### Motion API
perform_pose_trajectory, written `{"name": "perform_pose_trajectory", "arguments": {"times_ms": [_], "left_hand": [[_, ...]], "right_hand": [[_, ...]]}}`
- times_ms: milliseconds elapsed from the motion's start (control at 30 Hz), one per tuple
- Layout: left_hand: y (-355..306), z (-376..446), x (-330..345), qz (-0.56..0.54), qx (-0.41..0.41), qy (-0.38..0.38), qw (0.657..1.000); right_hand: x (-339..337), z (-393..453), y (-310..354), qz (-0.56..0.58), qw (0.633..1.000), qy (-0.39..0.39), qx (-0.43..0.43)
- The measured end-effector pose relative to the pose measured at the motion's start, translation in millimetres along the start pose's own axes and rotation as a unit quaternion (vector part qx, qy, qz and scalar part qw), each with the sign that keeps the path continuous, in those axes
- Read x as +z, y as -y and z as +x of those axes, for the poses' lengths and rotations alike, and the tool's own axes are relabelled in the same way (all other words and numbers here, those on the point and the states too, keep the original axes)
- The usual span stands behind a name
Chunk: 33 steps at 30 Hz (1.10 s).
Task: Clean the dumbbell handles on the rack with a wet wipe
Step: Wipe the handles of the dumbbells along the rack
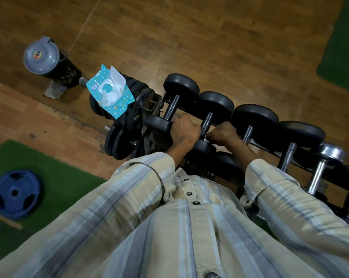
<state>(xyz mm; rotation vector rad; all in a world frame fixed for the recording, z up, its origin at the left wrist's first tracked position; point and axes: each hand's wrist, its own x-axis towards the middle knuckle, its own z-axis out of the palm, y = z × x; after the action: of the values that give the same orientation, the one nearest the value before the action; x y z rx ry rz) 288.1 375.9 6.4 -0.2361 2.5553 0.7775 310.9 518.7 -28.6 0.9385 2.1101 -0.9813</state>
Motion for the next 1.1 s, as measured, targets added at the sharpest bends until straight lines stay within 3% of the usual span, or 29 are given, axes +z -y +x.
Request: {"name": "perform_pose_trajectory", "arguments": {"times_ms": [100, 200, 300, 467, 667, 733, 800, 900, 1033, 1100], "left_hand": [[7, -3, 5, -0.016, 0.015, -0.011, 1.000], [13, -2, 6, -0.029, 0.038, -0.013, 0.999], [21, -1, 9, -0.016, 0.068, -0.006, 0.998], [33, 3, 11, -0.032, 0.078, 0.008, 0.996], [38, 8, 12, -0.067, 0.077, 0.003, 0.995], [38, 9, 11, -0.072, 0.077, 0.002, 0.994], [37, 8, 9, -0.077, 0.077, 0.008, 0.994], [38, 9, 10, -0.076, 0.081, 0.009, 0.994], [38, 11, 15, -0.072, 0.078, 0.001, 0.994], [38, 12, 15, -0.069, 0.078, -0.007, 0.995]], "right_hand": [[-1, -7, -2, -0.045, 0.989, -0.111, -0.089], [2, -7, -7, -0.069, 0.954, -0.214, -0.197], [2, 7, -10, -0.121, 0.911, -0.255, -0.300], [-2, 17, 2, -0.282, 0.844, -0.166, -0.424], [2, 13, 8, -0.419, 0.777, 0.030, -0.469], [-5, 9, 8, -0.443, 0.753, 0.008, -0.486], [-13, 8, 10, -0.484, 0.727, -0.065, -0.483], [-18, 9, 10, -0.506, 0.735, -0.121, -0.435], [-16, 10, 5, -0.449, 0.753, 0.006, -0.481], [-18, 9, 2, -0.439, 0.746, 0.026, -0.500]]}}
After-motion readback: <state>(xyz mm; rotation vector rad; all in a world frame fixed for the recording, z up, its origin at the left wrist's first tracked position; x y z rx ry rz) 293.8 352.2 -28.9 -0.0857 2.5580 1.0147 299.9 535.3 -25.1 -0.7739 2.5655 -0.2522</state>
